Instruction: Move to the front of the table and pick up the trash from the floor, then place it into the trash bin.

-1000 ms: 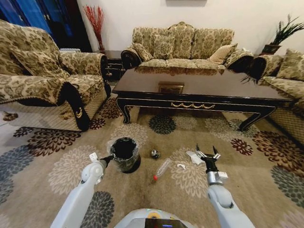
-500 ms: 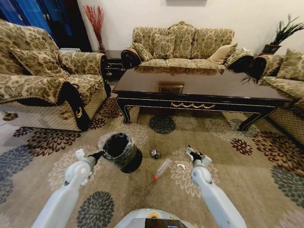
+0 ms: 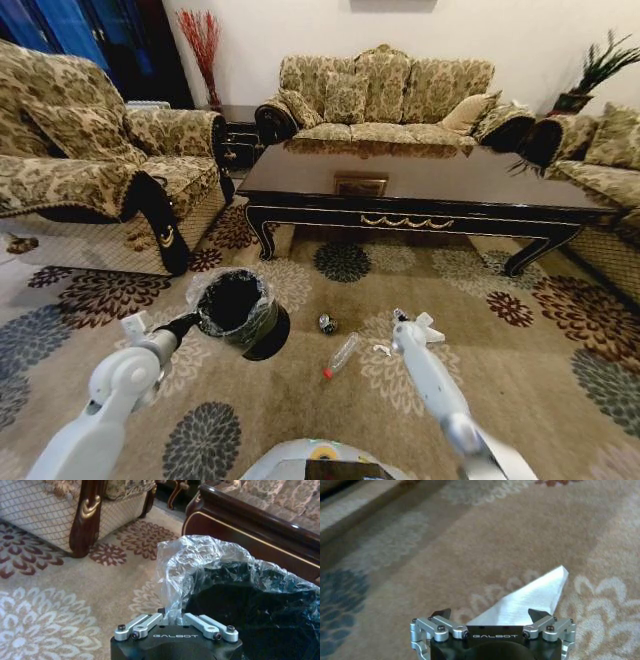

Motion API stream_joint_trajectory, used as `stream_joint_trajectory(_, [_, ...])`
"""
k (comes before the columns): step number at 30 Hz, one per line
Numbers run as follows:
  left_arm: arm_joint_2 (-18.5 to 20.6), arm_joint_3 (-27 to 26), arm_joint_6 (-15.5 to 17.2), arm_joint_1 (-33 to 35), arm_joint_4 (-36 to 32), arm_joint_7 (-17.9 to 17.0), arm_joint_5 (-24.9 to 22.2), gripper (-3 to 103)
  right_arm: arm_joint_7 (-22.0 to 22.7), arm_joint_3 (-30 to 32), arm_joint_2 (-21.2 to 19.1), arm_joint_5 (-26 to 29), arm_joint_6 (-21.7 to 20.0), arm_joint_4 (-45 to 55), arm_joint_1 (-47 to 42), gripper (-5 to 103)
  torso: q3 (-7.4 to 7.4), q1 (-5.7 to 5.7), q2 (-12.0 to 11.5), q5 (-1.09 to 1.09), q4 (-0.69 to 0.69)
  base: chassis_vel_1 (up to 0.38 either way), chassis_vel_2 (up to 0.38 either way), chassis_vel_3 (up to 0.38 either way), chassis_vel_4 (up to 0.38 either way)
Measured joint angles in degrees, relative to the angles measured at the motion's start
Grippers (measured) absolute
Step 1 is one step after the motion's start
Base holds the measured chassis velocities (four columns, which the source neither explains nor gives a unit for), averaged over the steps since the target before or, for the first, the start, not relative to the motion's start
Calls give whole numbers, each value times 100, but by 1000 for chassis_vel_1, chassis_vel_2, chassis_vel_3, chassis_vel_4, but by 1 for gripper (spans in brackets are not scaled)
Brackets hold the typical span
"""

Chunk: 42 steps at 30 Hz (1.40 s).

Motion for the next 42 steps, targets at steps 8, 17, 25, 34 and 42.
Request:
stream_joint_trajectory(8, [-49,-97,-2,139,-389,-58,-119,4,-365,435,94,-292,67,-1190,435,100,0,0,0,3,-2,0,0,0,0])
stream_joint_trajectory(17, [-50,-15,-12,43,-479,-97,-211,4,-635,565,140,-569,135,-1544,486,74,0,-1,0,2,-1,0,0,0,0])
stream_joint_trajectory(25, [-35,33,-27,-4,-430,-107,-228,4,-713,608,157,-793,173,-1657,483,47,0,-1,0,2,-1,0,0,0,0])
stream_joint_trajectory(34, [-32,21,-37,28,-529,-125,-252,4,-730,506,71,-887,173,-1489,346,15,0,-1,0,2,-1,0,0,0,0])
stream_joint_trajectory(42, [-95,192,-75,21,-551,-145,-154,4,-925,-216,-477,-737,464,591,-769,1,0,-1,0,1,-1,0,0,0,0])
